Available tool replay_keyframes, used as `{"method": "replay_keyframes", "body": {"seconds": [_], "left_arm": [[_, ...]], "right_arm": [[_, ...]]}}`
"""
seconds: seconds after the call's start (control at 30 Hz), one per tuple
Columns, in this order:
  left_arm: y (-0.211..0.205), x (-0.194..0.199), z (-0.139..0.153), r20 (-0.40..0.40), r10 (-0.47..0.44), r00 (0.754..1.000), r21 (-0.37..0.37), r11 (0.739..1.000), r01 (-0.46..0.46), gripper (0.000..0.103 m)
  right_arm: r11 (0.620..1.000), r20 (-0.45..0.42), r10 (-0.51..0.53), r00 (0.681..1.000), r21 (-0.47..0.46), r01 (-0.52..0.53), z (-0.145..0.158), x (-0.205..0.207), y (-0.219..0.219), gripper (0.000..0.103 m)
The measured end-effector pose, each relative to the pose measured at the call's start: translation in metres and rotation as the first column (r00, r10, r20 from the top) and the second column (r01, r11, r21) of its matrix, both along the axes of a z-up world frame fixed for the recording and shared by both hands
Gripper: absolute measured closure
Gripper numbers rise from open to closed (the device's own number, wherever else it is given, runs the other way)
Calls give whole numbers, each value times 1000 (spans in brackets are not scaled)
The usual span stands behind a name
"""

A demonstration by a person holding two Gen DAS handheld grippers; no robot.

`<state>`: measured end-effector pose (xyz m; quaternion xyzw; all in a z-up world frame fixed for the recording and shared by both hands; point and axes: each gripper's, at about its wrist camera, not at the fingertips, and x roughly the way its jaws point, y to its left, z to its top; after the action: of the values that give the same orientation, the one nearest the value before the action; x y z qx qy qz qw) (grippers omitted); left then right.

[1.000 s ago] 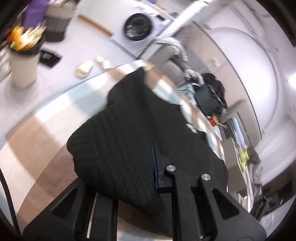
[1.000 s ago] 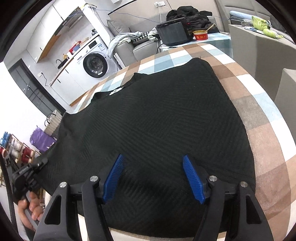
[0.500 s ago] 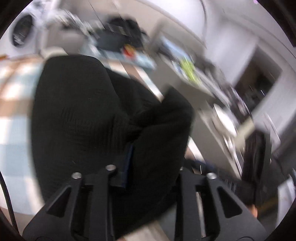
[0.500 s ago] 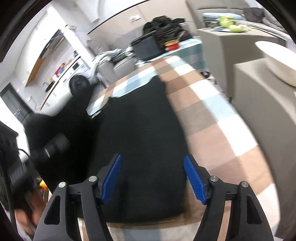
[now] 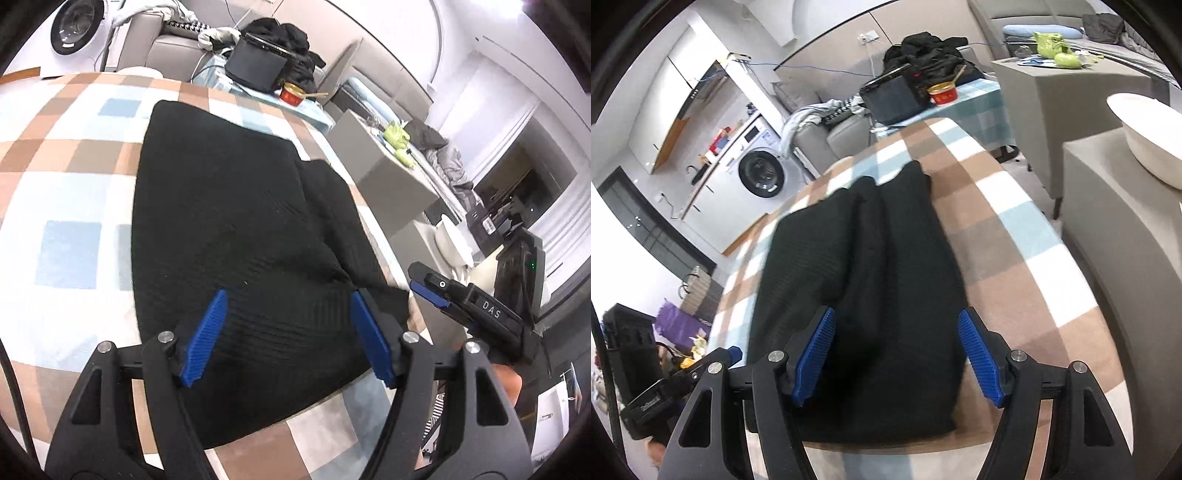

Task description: Fold small clothes

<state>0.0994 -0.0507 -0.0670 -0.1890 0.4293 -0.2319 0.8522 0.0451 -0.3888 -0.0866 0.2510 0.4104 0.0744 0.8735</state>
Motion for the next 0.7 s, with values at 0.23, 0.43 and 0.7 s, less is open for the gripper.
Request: {"method": "replay_keyframes", "body": {"seconds": [0.23,0.43,0.7], "left_arm": [[0,8,-23,-34,4,999,113,994,0,35],[-15,-1,-36,-29,-37,999,156,987,42,35],[-20,5,-34,-36,-31,999,139,990,36,35]], "right_arm": [[987,-30,154,988,51,-152,-9,10,32,40],[981,-132,189,973,67,-181,-34,4,37,92],[985,-212,158,965,108,-137,-46,-3,24,92]]}}
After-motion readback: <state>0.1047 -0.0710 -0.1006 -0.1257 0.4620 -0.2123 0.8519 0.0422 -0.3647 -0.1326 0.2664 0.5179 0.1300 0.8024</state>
